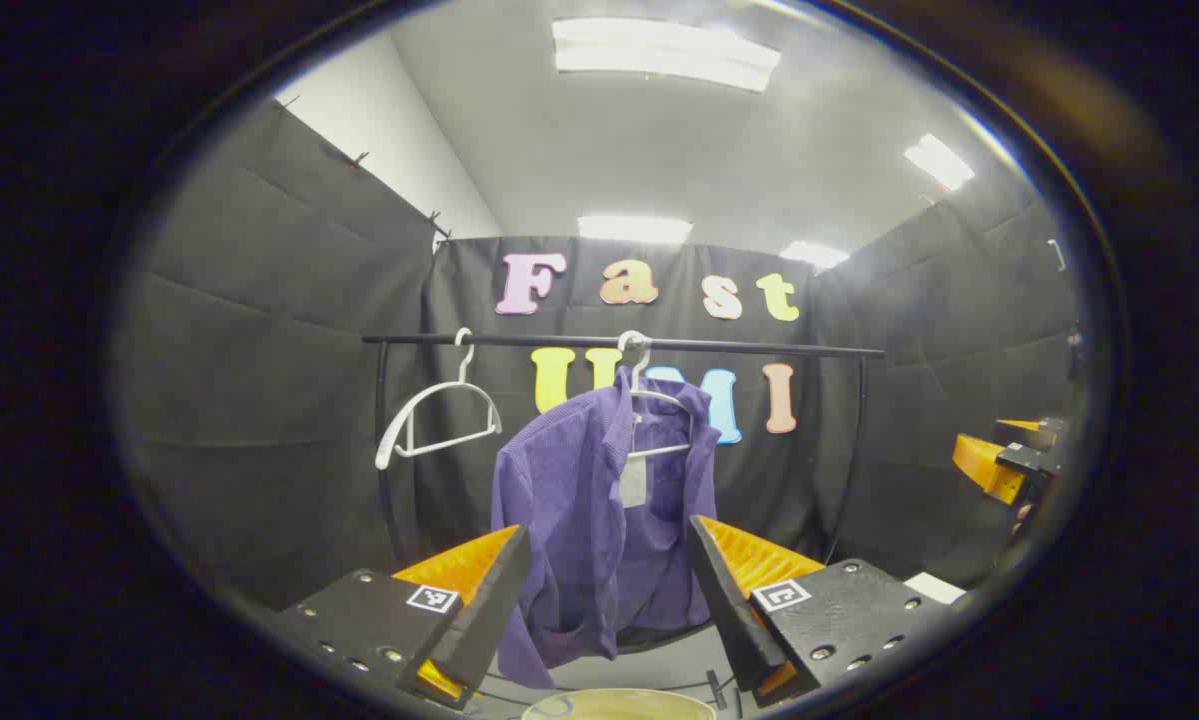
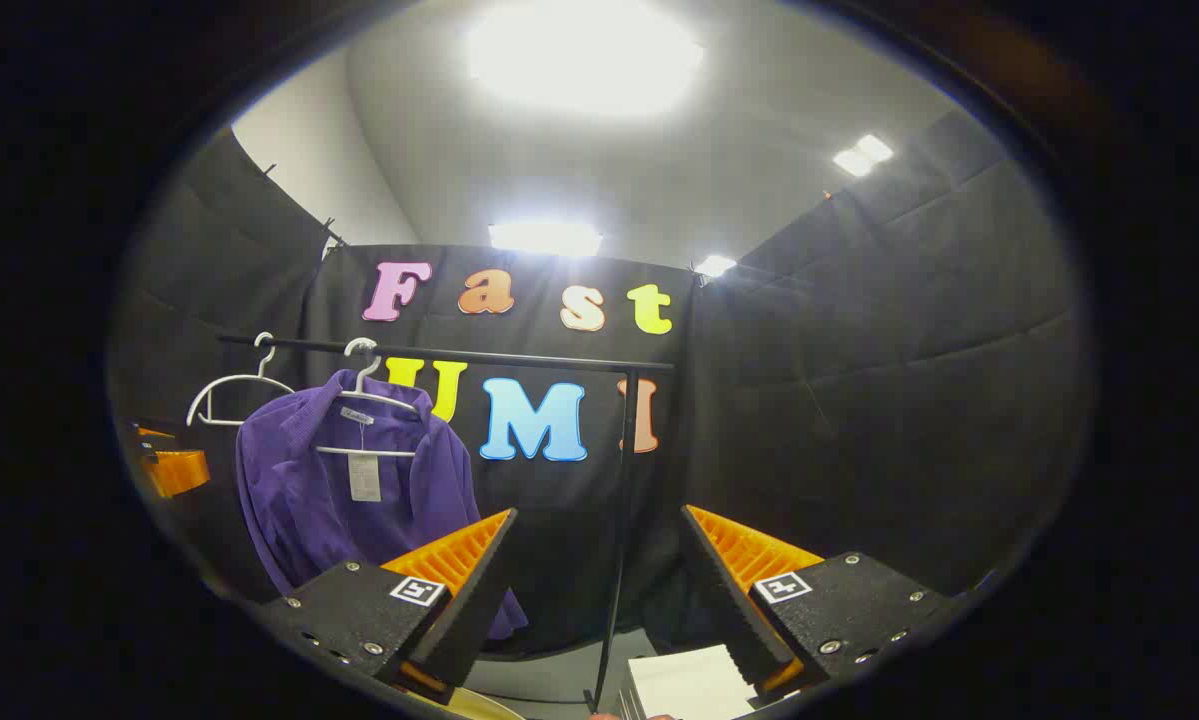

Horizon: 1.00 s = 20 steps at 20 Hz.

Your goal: Grasp the clothes on the hanger with both hands and then place them into the laundry hamper below.

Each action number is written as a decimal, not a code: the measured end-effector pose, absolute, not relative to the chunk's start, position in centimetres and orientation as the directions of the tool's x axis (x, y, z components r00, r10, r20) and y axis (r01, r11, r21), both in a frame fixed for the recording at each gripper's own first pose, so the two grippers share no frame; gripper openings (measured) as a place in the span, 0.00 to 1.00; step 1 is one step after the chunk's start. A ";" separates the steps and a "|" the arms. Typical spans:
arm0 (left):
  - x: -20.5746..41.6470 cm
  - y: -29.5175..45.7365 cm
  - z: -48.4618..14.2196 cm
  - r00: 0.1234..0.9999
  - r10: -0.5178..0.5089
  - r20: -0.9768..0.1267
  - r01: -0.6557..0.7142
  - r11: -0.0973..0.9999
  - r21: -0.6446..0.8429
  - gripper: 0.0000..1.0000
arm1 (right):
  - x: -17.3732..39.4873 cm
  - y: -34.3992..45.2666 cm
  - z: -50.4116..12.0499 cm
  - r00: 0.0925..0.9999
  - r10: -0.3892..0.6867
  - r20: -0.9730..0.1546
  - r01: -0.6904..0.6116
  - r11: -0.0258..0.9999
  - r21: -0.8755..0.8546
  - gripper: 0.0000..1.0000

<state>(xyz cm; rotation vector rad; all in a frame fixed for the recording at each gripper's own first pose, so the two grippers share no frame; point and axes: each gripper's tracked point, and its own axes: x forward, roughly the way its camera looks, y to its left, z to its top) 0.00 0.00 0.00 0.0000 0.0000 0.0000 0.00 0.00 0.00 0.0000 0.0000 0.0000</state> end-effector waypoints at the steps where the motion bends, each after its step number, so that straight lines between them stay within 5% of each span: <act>1: 0.1 0.0 -0.1 1.000 -0.002 -0.004 0.002 1.000 0.005 0.95 | 0.0 0.3 0.2 1.000 0.004 0.003 -0.004 1.000 0.008 0.96; 3: 0.1 0.1 -0.1 1.000 -0.005 0.000 0.005 1.000 0.017 0.86 | 0.0 0.8 0.5 1.000 0.010 0.009 -0.010 1.000 0.015 0.96; 7: 0.4 -0.1 -0.7 1.000 -0.003 -0.013 0.003 1.000 -0.008 0.95 | -0.3 1.3 0.0 1.000 0.024 0.008 -0.024 1.000 -0.008 0.96; 10: 0.5 0.1 -1.7 0.999 0.004 -0.035 -0.006 0.999 -0.043 0.85 | -0.5 1.4 -0.5 1.000 0.026 -0.003 -0.026 1.000 -0.008 0.96; 20: -0.2 0.3 -3.6 0.997 0.035 -0.071 -0.039 0.997 -0.064 0.85 | -1.2 1.7 -1.5 0.997 0.059 -0.045 -0.060 0.998 -0.008 0.96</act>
